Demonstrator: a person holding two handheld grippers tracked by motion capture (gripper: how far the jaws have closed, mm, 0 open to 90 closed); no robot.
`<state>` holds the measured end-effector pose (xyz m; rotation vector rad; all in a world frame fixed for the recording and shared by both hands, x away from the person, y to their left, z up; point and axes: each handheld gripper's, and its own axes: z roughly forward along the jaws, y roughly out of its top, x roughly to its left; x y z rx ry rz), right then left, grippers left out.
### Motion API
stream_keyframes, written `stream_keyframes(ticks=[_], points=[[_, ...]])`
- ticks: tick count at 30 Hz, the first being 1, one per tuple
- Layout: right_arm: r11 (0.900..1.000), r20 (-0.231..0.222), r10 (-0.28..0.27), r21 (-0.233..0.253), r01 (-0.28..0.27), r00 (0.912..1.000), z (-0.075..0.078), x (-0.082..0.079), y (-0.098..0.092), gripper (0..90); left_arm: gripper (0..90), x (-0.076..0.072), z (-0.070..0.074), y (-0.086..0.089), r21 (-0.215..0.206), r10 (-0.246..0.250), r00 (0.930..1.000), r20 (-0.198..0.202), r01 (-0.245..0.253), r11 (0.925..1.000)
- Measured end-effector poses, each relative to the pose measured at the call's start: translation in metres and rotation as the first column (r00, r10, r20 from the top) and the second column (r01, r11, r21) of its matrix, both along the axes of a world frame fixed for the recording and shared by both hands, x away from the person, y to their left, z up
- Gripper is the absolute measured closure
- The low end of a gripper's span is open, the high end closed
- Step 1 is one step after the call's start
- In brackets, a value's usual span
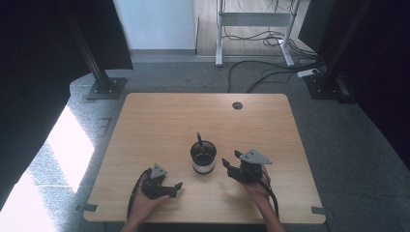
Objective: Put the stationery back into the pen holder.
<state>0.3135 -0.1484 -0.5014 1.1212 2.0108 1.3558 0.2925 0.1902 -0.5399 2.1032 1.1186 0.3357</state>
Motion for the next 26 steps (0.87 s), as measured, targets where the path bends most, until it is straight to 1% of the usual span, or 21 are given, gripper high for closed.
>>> stream_keyframes(ticks=[6,8,11,18,22,24,26], points=[[0.999,-0.025,-0.043,-0.013,0.042,0.9988,-0.011,-0.009,-0.024,39.0,15.2,0.000,0.000,0.000,0.006,0.001,1.0000,0.000,-0.001,1.0000],[0.999,-0.030,-0.047,-0.016,0.046,0.9985,-0.013,-0.010,-0.028,39.1,15.2,0.000,0.000,0.000,0.006,0.001,1.0000,0.000,-0.001,1.0000],[0.997,-0.050,-0.069,-0.025,0.068,0.9964,-0.021,-0.012,-0.037,38.9,15.2,0.000,0.000,0.001,0.003,0.005,1.0000,0.002,-0.005,1.0000],[0.996,-0.063,-0.090,-0.035,0.088,0.9940,-0.028,-0.013,-0.043,38.2,15.2,0.000,0.001,0.003,-0.001,0.008,0.9999,0.006,-0.008,1.0000],[0.994,-0.063,-0.101,-0.045,0.098,0.9929,-0.029,-0.014,-0.043,35.5,15.2,0.000,0.001,0.002,0.000,0.008,1.0000,0.006,-0.008,1.0000],[0.993,-0.078,-0.102,-0.065,0.097,0.9918,-0.032,-0.013,-0.043,32.5,15.2,0.000,0.001,0.002,0.001,0.008,0.9999,0.007,-0.008,1.0000],[0.990,-0.097,-0.111,-0.100,0.102,0.9890,-0.035,-0.012,-0.042,31.1,15.2,0.000,0.001,0.002,0.001,0.008,0.9999,0.007,-0.008,1.0000]])
